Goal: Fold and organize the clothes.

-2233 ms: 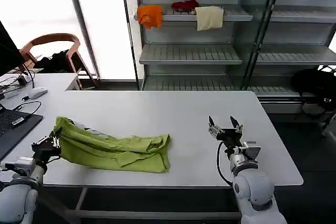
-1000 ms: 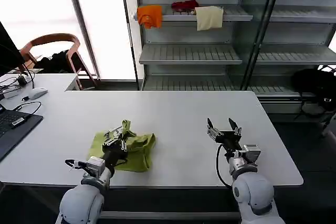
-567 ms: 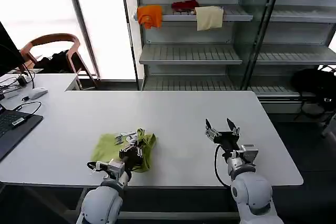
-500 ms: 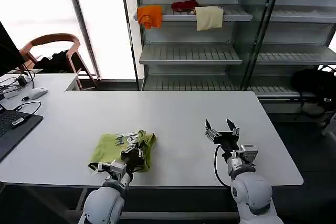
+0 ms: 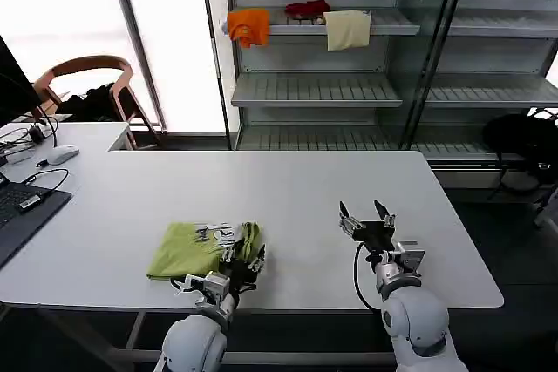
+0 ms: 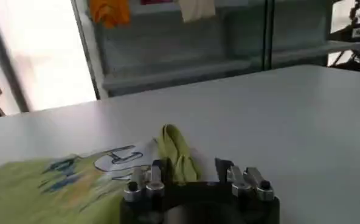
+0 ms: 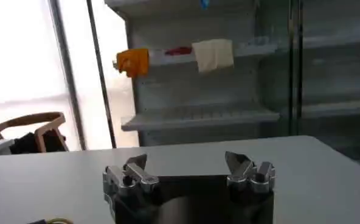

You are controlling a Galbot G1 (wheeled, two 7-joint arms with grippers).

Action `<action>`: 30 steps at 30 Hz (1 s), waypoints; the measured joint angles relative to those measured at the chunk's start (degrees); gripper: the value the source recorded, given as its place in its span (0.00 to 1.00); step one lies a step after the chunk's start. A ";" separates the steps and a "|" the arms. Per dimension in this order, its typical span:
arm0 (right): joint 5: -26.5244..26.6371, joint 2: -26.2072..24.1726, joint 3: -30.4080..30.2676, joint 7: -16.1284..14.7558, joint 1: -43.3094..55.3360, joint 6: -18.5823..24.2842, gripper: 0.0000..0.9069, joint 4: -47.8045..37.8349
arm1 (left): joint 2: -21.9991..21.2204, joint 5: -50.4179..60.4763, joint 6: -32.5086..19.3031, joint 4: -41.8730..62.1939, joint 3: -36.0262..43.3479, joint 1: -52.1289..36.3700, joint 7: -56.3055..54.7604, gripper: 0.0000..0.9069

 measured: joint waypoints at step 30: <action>0.19 0.27 -0.44 0.50 0.58 -0.44 1.00 -0.62 | 8.14 -21.44 -4.50 -5.86 -22.20 2.53 4.74 1.00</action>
